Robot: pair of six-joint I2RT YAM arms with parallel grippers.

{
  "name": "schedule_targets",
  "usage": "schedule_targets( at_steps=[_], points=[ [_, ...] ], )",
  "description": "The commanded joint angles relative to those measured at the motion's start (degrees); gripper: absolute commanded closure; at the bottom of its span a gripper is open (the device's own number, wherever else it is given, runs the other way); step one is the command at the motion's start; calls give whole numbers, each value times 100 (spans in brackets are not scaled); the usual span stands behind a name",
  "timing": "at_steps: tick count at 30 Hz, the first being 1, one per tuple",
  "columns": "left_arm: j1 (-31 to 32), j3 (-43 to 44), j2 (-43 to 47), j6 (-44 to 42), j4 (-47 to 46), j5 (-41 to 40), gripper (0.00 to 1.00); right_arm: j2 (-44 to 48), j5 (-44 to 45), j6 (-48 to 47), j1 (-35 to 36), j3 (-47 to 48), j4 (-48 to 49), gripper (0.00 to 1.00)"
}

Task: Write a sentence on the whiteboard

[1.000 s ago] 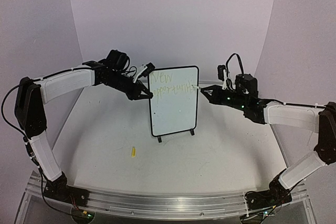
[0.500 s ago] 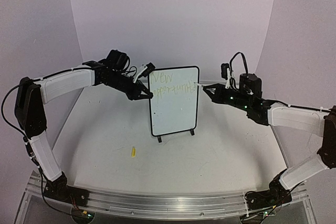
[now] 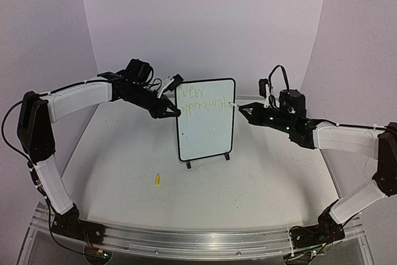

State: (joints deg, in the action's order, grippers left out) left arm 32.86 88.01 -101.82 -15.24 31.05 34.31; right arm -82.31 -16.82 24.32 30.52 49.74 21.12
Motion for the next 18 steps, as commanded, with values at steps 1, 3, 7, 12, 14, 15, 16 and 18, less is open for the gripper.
schedule_targets(
  at_steps=[1,3,7,12,14,15,16,18],
  points=[
    [36,-111,99,-258,432,-521,100,-101,166,63,11,45,115,100],
    [36,-111,101,-259,431,-530,100,-123,232,78,10,69,87,100],
    [36,-108,98,-255,429,-538,100,-107,405,119,7,72,59,100],
    [36,-109,110,-256,428,-533,100,55,638,147,9,32,57,100],
    [36,-109,110,-254,434,-534,100,114,672,144,9,35,53,100],
    [36,-110,110,-257,431,-533,100,130,671,137,10,45,56,100],
    [36,-108,110,-259,429,-530,100,143,667,126,9,59,57,100],
    [36,-109,110,-259,429,-525,100,136,633,101,6,100,59,100]
  ],
)
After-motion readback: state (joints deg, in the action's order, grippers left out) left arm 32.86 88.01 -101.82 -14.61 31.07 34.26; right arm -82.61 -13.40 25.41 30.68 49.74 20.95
